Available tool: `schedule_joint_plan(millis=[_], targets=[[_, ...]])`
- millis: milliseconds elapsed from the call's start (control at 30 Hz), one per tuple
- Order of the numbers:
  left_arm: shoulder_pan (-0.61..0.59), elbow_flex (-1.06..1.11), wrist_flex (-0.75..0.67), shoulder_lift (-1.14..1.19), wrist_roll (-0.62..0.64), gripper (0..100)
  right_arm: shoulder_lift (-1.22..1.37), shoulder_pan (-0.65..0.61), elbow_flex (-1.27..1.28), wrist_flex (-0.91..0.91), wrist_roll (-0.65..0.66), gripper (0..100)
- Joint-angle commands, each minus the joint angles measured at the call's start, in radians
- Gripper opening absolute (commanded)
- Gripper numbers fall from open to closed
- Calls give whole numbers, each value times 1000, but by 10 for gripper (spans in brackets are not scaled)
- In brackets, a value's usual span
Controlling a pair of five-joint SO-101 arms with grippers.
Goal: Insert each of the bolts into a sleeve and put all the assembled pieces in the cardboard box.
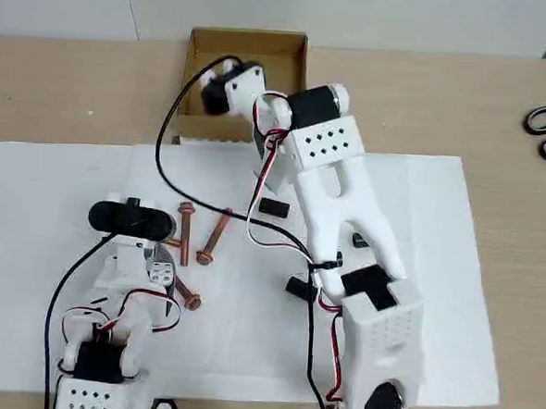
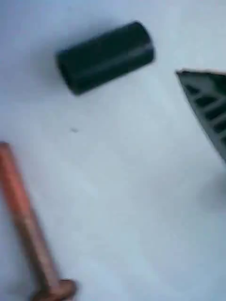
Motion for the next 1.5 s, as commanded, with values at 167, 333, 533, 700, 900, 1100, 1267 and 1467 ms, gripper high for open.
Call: schedule_joint_plan(millis=[167,333,533,700,900,1100,1267,1467], targets=[[2,-5,-17,-9,3,7,-65,-4,37,8,239,144],[2,-5,-17,-9,3,7,-45,-5,74,8,299,146],[2,-5,-17,-9,3,7,7,-4,77,5,358,147],[-20,-5,-8,-9,3,7,56,-5,77,-15,379,147],[-120,-5,-8,-9,3,7,102,-4,77,-45,381,147],[-120,-5,-8,-9,3,7,150,-7,77,-82,382,146],[-120,-5,-8,-9,3,7,189,-8,75,-108,382,146],[-120,-5,-8,-9,3,7,242,-8,75,-143,382,144]])
